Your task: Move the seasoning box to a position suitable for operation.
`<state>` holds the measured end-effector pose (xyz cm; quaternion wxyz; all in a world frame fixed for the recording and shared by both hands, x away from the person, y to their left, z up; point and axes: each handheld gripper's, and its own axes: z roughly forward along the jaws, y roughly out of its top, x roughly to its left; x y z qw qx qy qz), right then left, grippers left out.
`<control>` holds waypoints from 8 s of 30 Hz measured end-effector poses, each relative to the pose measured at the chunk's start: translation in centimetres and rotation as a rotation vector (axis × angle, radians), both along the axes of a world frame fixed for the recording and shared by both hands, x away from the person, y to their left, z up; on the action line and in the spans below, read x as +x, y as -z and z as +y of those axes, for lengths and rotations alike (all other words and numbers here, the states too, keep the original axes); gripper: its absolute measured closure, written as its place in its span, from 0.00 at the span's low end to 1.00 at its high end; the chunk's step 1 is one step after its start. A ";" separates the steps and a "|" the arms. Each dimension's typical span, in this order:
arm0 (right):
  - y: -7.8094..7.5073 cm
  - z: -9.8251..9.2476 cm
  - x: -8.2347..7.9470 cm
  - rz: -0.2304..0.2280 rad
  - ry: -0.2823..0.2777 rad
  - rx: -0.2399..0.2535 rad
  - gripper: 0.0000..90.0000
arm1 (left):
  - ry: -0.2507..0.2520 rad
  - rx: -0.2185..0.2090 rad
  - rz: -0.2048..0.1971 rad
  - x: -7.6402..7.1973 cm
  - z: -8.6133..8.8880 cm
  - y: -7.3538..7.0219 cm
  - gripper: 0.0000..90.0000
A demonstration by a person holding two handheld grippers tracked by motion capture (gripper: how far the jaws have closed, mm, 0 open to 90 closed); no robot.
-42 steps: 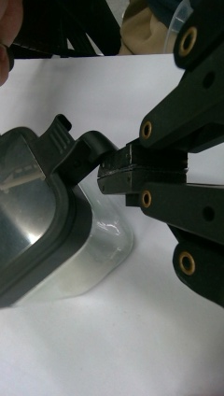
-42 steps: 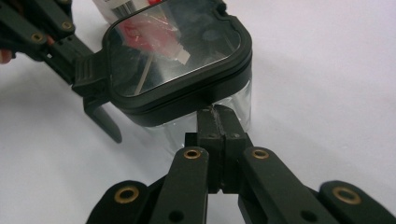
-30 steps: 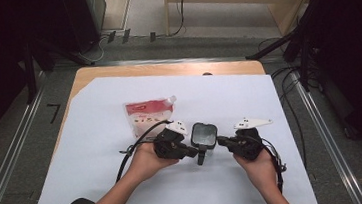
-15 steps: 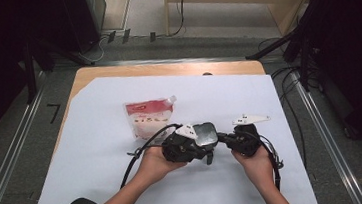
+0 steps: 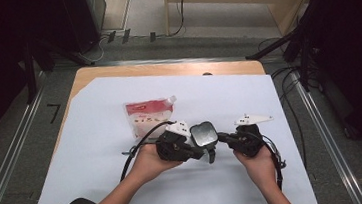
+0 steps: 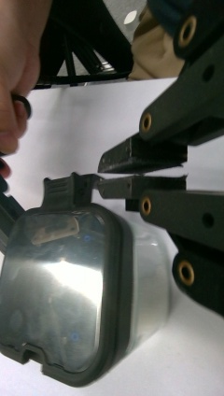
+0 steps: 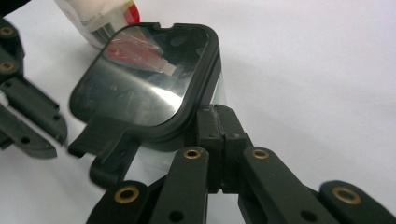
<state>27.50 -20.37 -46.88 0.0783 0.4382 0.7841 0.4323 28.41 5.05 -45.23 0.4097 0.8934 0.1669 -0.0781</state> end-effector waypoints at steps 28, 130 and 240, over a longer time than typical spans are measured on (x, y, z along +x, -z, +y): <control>-0.6 1.4 -5.4 0.010 -0.091 0.004 1.00 | -0.011 0.021 0.021 1.0 3.6 -0.6 0.48; 0.9 -2.6 0.4 0.079 0.092 -0.061 1.00 | -0.049 0.042 -0.012 2.2 2.1 0.2 0.32; 0.2 -4.0 3.6 0.086 0.070 -0.069 1.00 | -0.072 0.170 -0.191 5.1 -6.1 -1.7 0.20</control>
